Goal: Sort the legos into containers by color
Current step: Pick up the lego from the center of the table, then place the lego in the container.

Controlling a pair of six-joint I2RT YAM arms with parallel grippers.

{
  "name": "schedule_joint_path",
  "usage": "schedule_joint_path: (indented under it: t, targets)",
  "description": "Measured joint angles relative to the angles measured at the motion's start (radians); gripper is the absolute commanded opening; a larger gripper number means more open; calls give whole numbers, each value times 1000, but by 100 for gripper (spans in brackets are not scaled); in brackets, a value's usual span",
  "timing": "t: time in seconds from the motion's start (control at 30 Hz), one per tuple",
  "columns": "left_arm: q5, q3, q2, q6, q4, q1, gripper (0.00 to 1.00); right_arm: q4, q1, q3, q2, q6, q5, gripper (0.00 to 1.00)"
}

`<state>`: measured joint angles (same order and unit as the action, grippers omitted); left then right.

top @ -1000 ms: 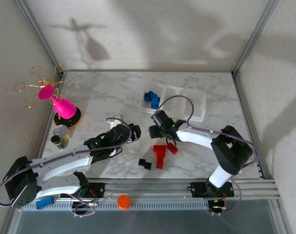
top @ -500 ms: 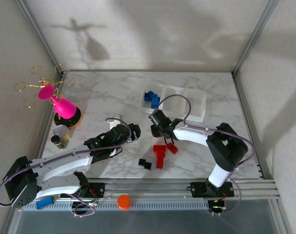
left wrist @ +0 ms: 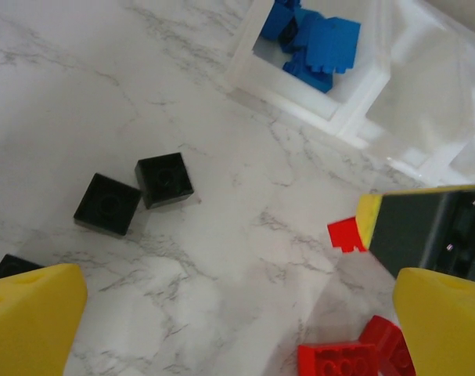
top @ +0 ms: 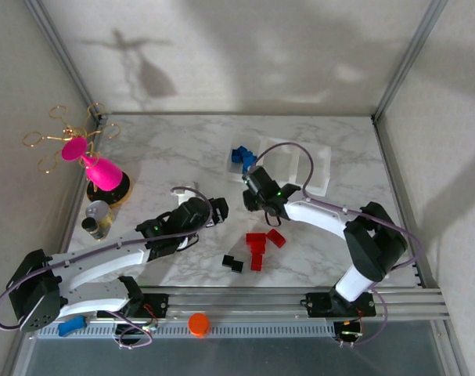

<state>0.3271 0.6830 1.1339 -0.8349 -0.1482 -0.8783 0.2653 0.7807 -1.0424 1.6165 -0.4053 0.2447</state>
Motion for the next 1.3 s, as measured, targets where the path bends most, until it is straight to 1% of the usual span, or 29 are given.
schedule_joint_path:
  t: [0.3, 0.4, 0.63, 0.9, 1.13, 1.3]
  targets:
    - [11, 135, 110, 13, 23, 0, 100, 19, -188, -155, 5, 54, 25, 27]
    - [12, 156, 137, 23, 36, 0, 99, 13, -227, -187, 26, 63, 33, 27]
    - [19, 239, 249, 45, 77, 3, 100, -37, -298, -304, 214, 108, 45, 28]
    - [19, 247, 289, 46, 97, 14, 100, -45, -357, -391, 353, 127, 43, 28]
    - [22, 247, 294, 53, 108, 16, 100, -61, -364, -452, 423, 141, 43, 30]
    - [26, 247, 295, 55, 112, 16, 100, -63, -364, -483, 461, 151, 43, 39]
